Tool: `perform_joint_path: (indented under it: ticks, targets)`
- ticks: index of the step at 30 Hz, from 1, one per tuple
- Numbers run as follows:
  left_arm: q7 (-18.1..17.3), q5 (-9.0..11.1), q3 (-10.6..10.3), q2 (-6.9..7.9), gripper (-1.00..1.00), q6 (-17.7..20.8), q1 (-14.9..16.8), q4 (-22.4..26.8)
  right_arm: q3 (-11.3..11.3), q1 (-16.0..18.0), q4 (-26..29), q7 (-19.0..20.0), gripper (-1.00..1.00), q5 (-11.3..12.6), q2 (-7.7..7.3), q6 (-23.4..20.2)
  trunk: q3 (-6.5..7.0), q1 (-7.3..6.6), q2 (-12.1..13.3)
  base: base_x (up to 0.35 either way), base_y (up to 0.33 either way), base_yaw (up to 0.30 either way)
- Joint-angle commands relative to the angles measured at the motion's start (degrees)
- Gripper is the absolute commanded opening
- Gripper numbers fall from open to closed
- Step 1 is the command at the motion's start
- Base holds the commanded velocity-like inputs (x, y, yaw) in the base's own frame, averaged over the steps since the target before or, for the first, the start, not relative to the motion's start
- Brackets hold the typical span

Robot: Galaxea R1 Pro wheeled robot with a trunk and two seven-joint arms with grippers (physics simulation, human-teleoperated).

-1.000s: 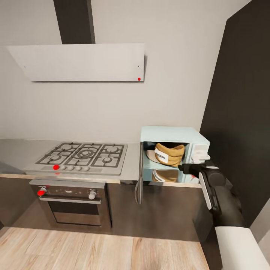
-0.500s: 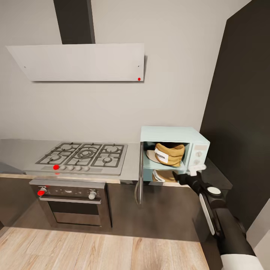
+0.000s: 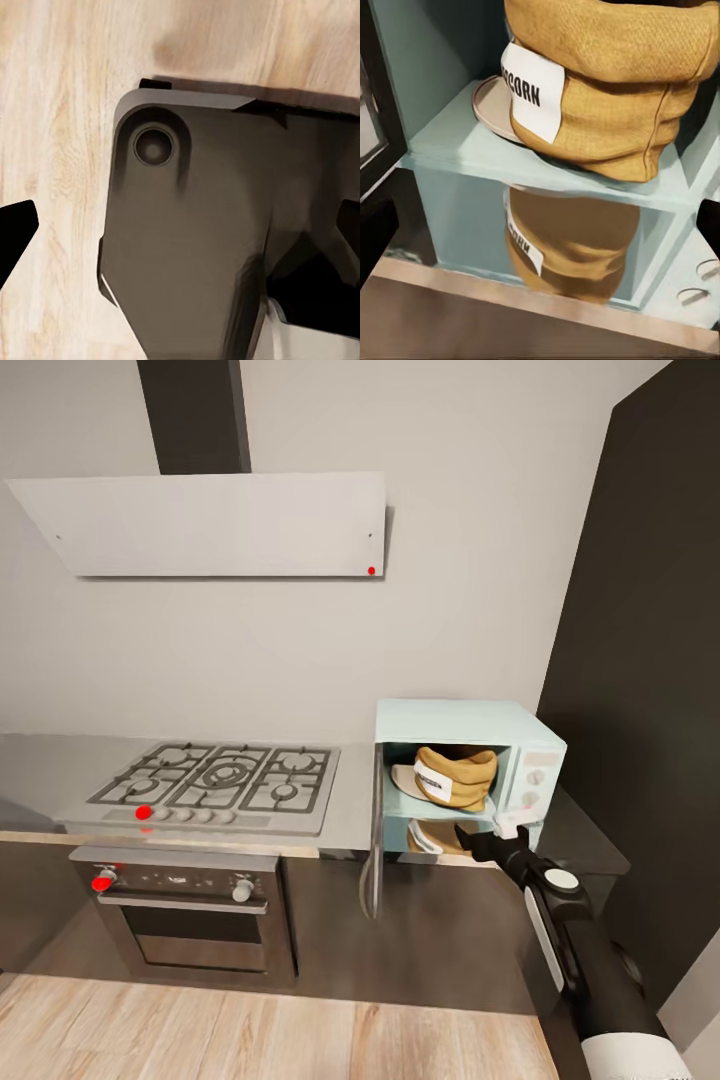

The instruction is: In the kitchen, take the popcorn bag from the countertop, put it into the microwave, and heat it until the popcorn is cooked so the cooked popcorn ends up inside the bag.

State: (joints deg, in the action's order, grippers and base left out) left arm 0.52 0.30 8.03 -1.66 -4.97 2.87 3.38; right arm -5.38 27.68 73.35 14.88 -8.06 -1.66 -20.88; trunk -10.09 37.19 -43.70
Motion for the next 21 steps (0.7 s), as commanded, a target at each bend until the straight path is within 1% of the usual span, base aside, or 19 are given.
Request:
perform_joint_path:
  ticks: [1,3,6,8,12,16,19,21]
  targets:
    - [0.1,0.0,0.3,-0.08,1.0,-0.2,0.0,0.0,-0.1,0.1,-0.7,0.3,1.0,-0.6,0.07,0.1,-0.09,0.01,-0.1,0.003,0.0,0.0]
    - [0.1,0.0,0.3,0.04,1.0,-0.2,0.0,-0.1,-0.1,0.3,-3.0,-0.5,1.0,-0.6,0.11,1.1,-0.09,0.01,-0.1,0.043,0.0,0.0]
    - [0.1,0.1,0.6,0.42,1.0,-0.2,-0.1,-0.1,-0.2,0.5,-5.2,-1.8,1.0,-0.6,0.03,2.3,-0.09,0.01,-0.1,0.245,0.0,0.0]
    - [0.1,0.0,0.4,0.3,1.0,-0.3,-0.1,-0.1,-0.3,0.5,-5.5,-2.1,1.0,-0.4,-0.1,2.5,-0.09,0.01,-0.1,0.231,0.0,0.0]
    - [0.1,0.0,0.3,-0.05,1.0,-0.4,-0.2,-0.1,-0.7,0.4,-5.1,-2.2,1.0,-0.3,-0.24,2.8,-0.09,0.01,-0.1,0.061,0.0,0.0]
    - [0.1,0.0,0.2,-0.16,1.0,-0.4,-0.2,-0.1,-2.3,0.4,-5.0,-2.2,1.0,-0.3,-0.13,2.8,-0.09,0.01,-0.1,0.021,0.0,0.0]
    - [0.1,0.0,0.3,0.23,1.0,-0.4,-0.2,-0.1,-2.7,0.4,-4.9,-2.2,1.0,-0.3,-0.01,2.9,-0.09,0.01,-0.1,0.228,0.0,0.0]
    - [0.1,0.0,0.3,0.25,1.0,-0.4,-0.2,-0.1,-2.7,0.4,-4.8,-2.2,1.0,-0.3,0.04,2.9,-0.09,0.01,-0.1,0.251,0.0,0.0]
